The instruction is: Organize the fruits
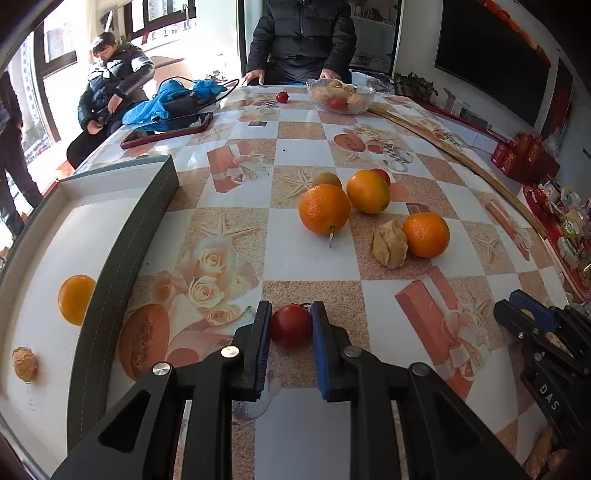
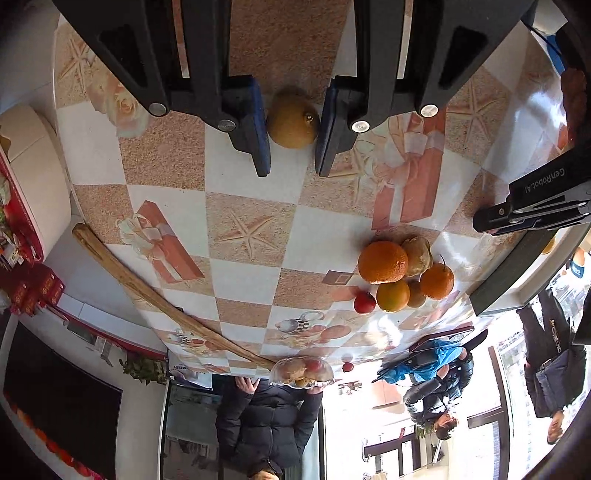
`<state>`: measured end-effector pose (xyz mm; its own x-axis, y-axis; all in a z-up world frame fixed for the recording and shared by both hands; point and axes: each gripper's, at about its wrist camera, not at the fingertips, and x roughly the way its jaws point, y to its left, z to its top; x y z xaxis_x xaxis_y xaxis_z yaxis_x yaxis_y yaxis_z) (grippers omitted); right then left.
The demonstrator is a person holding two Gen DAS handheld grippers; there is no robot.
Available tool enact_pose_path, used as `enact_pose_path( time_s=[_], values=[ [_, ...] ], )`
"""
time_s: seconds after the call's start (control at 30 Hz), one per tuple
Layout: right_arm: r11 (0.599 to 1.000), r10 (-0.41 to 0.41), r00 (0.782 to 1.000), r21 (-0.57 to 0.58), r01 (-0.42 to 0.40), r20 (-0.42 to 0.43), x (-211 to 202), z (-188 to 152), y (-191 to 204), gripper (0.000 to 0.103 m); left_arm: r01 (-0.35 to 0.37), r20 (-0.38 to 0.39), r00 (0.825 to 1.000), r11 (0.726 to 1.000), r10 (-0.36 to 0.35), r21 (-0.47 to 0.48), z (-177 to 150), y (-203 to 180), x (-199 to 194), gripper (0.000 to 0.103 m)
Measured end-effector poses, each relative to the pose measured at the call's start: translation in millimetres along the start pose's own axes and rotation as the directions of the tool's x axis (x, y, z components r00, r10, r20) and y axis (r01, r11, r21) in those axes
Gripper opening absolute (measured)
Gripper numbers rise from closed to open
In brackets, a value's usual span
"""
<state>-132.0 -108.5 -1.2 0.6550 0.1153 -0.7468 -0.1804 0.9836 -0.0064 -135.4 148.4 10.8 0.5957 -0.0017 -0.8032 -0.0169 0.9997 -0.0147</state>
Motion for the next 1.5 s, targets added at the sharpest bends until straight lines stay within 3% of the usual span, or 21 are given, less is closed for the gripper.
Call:
enact_pose_path(
  time_s=[0.2,0.77,1.1,1.3,1.5],
  values=[
    [1.0,-0.001,1.0,0.0,0.001,0.0,0,0,0,0.027,-0.035,0.016,0.999,0.999,0.035,0.015,-8,-2,-5,0.023],
    [1.0,-0.003,1.0,-0.002,0.003,-0.002,0,0,2,0.027,-0.034,0.009,0.999,0.999,0.034,0.015,-7,-1,-4,0.023],
    [0.997,0.061,0.996,0.05,-0.058,-0.063,-6,0,-13,0.027,0.011,-0.027,1.0,1.0,-0.011,0.0,-11,6,-11,0.023],
    [0.991,0.104,0.991,0.096,-0.096,-0.081,-15,-2,-19,0.027,0.072,-0.042,0.996,0.997,-0.074,-0.04,-15,16,-18,0.023],
    [0.986,0.128,0.988,0.115,-0.118,-0.084,-19,2,-18,0.027,0.072,-0.032,0.997,0.996,-0.074,-0.051,-19,25,-26,0.023]
  ],
)
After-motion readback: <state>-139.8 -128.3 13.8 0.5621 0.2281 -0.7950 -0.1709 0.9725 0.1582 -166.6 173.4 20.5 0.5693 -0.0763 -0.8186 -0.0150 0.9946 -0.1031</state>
